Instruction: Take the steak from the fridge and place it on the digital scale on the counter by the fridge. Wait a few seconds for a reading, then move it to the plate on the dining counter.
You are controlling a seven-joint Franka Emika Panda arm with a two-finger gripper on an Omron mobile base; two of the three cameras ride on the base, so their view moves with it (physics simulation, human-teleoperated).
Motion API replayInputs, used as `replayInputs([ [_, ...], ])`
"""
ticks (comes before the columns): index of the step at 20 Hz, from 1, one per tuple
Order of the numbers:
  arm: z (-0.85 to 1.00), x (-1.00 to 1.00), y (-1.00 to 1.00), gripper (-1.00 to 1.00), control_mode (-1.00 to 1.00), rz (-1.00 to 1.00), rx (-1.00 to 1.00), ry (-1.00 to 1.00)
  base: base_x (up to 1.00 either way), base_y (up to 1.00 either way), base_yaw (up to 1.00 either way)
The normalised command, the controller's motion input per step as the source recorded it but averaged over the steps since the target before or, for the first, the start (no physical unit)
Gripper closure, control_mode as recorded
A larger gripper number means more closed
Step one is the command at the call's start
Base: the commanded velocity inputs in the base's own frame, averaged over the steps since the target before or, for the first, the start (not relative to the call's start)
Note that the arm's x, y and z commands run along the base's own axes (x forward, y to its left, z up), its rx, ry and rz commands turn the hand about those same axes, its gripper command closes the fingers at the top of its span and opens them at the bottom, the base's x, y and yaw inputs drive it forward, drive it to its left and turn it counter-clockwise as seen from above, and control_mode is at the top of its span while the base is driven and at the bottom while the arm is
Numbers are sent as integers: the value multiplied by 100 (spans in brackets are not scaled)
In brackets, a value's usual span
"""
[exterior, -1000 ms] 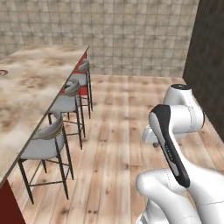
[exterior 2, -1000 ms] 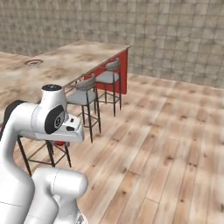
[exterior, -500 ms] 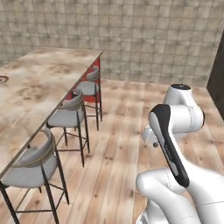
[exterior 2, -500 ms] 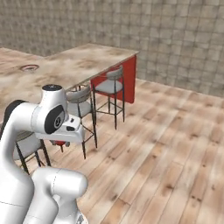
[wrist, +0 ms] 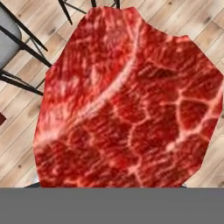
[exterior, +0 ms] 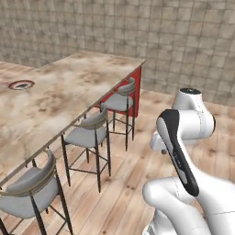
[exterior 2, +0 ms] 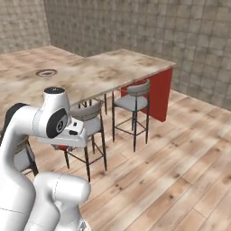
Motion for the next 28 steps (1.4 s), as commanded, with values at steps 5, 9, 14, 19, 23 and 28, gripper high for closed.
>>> replayInputs([
  [5,0,0,0,100,100,0,0,0,97,-91,37],
  [9,0,0,0,100,100,0,0,0,88,-95,19],
  [14,0,0,0,100,100,0,0,0,66,-100,4],
  [19,0,0,0,100,100,0,0,0,58,-100,-23],
  [23,0,0,0,100,100,0,0,0,73,-100,-19],
  [28,0,0,0,100,100,0,0,0,88,-100,5],
])
